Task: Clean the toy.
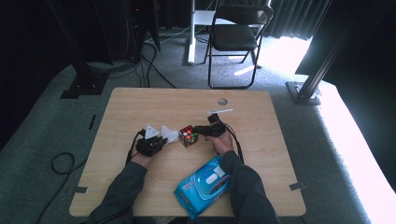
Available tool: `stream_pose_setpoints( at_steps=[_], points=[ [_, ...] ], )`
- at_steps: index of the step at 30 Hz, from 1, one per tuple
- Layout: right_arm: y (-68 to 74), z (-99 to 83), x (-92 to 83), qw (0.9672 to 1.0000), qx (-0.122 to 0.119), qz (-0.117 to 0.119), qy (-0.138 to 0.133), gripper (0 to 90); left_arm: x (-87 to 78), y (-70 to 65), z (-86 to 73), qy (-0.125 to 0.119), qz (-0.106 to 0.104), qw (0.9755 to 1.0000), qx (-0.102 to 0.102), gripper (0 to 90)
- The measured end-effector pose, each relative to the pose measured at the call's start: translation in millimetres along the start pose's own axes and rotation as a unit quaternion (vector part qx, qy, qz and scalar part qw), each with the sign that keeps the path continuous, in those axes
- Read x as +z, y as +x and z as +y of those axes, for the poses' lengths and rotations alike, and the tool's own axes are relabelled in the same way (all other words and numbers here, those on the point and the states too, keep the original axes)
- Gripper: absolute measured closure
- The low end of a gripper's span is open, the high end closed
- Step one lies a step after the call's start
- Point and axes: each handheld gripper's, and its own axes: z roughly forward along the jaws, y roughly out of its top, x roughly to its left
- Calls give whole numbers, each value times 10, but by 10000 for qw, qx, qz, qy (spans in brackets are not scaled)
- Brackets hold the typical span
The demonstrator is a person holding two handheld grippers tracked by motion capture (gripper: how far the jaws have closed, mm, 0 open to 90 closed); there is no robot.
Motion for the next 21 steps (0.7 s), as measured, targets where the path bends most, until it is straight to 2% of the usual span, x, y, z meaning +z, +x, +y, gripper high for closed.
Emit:
stream_pose_setpoints(
  at_steps=[8,21],
  points=[
    [-75,-9,-37,9995,286,47,-77,709,-1,4,-1,-6,5,10000,-10,816],
    [-120,-17,-113,9991,356,-157,-181,720,9,-4,-4,10,-10,10000,4,815]
  ],
)
